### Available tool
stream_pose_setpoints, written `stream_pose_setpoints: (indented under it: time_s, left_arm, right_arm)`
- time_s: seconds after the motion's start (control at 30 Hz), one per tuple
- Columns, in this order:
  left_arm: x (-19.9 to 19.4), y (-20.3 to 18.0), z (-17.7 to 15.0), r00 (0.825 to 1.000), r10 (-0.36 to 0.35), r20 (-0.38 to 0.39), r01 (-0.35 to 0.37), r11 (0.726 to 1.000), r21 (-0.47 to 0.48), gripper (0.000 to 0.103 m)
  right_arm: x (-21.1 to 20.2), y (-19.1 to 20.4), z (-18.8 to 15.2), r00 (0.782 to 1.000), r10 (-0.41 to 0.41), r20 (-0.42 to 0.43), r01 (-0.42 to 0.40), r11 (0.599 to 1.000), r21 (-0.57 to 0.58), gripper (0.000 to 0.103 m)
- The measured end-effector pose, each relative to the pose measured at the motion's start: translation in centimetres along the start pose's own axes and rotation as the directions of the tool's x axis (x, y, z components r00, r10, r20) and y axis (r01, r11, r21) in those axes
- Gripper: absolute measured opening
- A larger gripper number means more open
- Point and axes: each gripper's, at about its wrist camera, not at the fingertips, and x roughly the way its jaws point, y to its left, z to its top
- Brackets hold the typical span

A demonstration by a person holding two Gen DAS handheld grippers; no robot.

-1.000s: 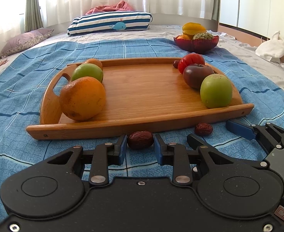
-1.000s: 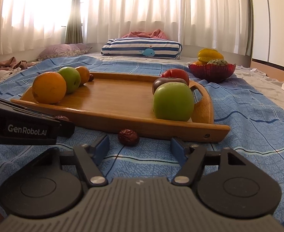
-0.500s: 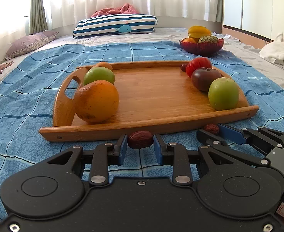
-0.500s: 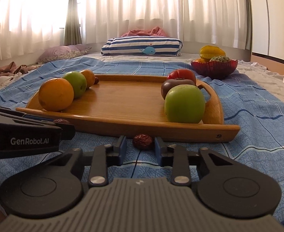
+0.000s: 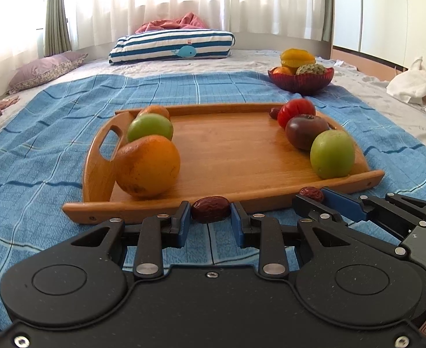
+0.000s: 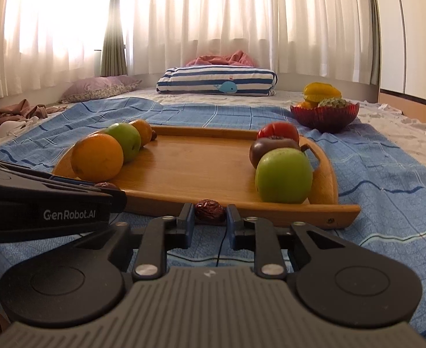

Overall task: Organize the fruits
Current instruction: 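Lift and carry the date over the tray with the left gripper while the right carries its date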

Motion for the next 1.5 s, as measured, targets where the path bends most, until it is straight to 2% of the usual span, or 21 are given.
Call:
stream_pose_setpoints:
  time_s: [0.3,0.53,0.83,1.5]
  left_arm:
    - [1.0,-0.2,2.2,0.999,-0.009,0.039,0.009,1.0,0.002,0.028]
    - [3.3,0.2,3.4,1.0,-0.003,0.02,0.003,1.0,-0.013,0.028]
    - [5.3,0.0,2.9,1.0,0.008,-0.007,-0.008,1.0,-0.011,0.029]
    - [6.9,0.4,2.3,0.999,0.018,-0.03,-0.018,1.0,-0.02,0.029]
  right_arm:
    - [0.8,-0.4,1.4,1.0,-0.016,0.023,0.017,1.0,-0.021,0.028]
    - [2.4,-0.9,2.2,1.0,-0.021,0.001,0.021,0.999,-0.032,0.029]
    - [3.7,-1.1,2.1,0.999,-0.023,-0.026,0.023,1.0,-0.018,0.029]
    - [3.6,-1.2,1.3,1.0,-0.016,0.01,0.016,1.0,-0.015,0.031]
